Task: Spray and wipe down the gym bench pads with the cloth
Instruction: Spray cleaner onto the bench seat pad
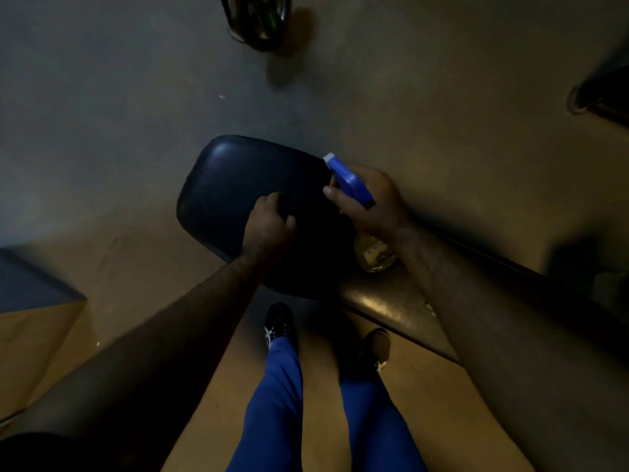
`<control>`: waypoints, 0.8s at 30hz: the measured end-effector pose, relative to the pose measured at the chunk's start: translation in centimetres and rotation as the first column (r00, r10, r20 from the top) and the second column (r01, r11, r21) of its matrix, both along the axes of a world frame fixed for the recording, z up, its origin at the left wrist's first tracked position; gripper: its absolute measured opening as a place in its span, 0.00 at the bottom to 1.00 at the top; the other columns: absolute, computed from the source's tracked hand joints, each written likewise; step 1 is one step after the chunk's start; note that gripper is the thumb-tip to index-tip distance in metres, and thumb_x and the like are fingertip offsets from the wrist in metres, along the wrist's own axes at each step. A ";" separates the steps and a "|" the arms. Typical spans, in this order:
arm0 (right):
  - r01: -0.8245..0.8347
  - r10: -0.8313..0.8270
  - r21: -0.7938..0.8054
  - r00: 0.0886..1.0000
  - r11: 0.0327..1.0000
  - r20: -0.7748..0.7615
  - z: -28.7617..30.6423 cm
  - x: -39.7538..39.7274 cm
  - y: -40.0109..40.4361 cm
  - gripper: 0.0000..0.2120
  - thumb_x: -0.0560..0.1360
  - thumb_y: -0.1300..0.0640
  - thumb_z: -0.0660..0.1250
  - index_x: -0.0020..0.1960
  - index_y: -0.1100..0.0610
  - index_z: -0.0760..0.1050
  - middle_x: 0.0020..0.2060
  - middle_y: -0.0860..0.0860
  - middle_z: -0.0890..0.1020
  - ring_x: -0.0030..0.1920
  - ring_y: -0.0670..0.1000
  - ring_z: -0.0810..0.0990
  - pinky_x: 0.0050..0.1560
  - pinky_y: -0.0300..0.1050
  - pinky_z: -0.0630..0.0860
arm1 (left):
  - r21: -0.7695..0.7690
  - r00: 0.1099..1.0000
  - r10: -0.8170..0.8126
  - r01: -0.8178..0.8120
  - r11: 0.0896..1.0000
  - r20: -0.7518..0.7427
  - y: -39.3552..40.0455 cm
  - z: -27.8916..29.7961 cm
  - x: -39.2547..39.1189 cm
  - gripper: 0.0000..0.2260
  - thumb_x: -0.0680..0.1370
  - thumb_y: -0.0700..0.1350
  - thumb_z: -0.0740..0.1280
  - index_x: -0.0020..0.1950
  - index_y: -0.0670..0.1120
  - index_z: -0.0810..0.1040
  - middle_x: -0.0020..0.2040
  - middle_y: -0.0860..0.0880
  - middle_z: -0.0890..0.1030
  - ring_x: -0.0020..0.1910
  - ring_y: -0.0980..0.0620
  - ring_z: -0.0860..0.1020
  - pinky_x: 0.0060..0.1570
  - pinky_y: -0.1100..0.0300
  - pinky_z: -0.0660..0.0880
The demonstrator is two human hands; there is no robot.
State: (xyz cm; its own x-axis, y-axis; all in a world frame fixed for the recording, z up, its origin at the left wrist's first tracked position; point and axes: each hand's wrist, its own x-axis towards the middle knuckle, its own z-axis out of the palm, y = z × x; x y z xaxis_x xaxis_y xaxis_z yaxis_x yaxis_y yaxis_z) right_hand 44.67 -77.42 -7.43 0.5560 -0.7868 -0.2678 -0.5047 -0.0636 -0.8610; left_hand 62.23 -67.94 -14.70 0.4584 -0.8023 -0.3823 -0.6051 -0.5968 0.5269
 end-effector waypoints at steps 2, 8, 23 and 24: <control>-0.034 0.033 -0.022 0.999 0.999 -0.029 -0.2 3.6 -0.2 0.17 0.72 0.39 0.65 0.47 0.52 0.77 0.38 0.52 0.82 0.39 0.53 0.81 0.44 0.62 0.80 | -0.025 0.998 0.004 -0.003 1.000 0.062 0.0 -0.9 3.3 0.23 0.78 0.48 0.65 0.71 0.45 0.68 0.67 0.44 0.71 0.64 0.47 0.71 0.63 0.54 0.69; -0.063 0.046 -0.102 0.986 0.993 -0.162 -2.9 14.5 -0.3 0.14 0.74 0.44 0.70 0.44 0.56 0.76 0.34 0.51 0.80 0.36 0.53 0.79 0.40 0.52 0.77 | -0.013 0.962 -0.029 0.034 0.999 0.273 1.1 -6.0 12.0 0.29 0.79 0.55 0.63 0.75 0.40 0.63 0.76 0.38 0.63 0.75 0.40 0.61 0.73 0.48 0.59; 0.008 0.001 0.014 0.860 1.000 -0.510 -7.3 23.8 -0.9 0.11 0.78 0.46 0.68 0.49 0.54 0.77 0.44 0.53 0.82 0.44 0.52 0.81 0.50 0.51 0.80 | -0.033 0.919 -0.152 0.176 0.984 0.365 3.1 -11.6 13.6 0.34 0.81 0.60 0.55 0.79 0.39 0.54 0.79 0.38 0.53 0.79 0.42 0.50 0.77 0.48 0.46; 0.010 0.004 0.024 0.851 1.000 -0.525 -7.4 23.7 -0.9 0.11 0.78 0.46 0.68 0.50 0.54 0.77 0.44 0.53 0.82 0.44 0.51 0.81 0.49 0.50 0.79 | -0.030 0.914 -0.152 0.176 0.984 0.376 3.1 -11.7 13.5 0.34 0.81 0.61 0.54 0.79 0.39 0.54 0.79 0.38 0.53 0.79 0.42 0.50 0.77 0.48 0.46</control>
State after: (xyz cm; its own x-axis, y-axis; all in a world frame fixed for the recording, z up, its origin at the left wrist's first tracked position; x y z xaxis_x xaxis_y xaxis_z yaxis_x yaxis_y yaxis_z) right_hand 68.37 -78.34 -14.81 0.3247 -0.7778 -0.5382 -0.8820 -0.0435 -0.4693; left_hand 75.77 -64.82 -26.43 0.4171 -0.8950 -0.1579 -0.8508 -0.4457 0.2785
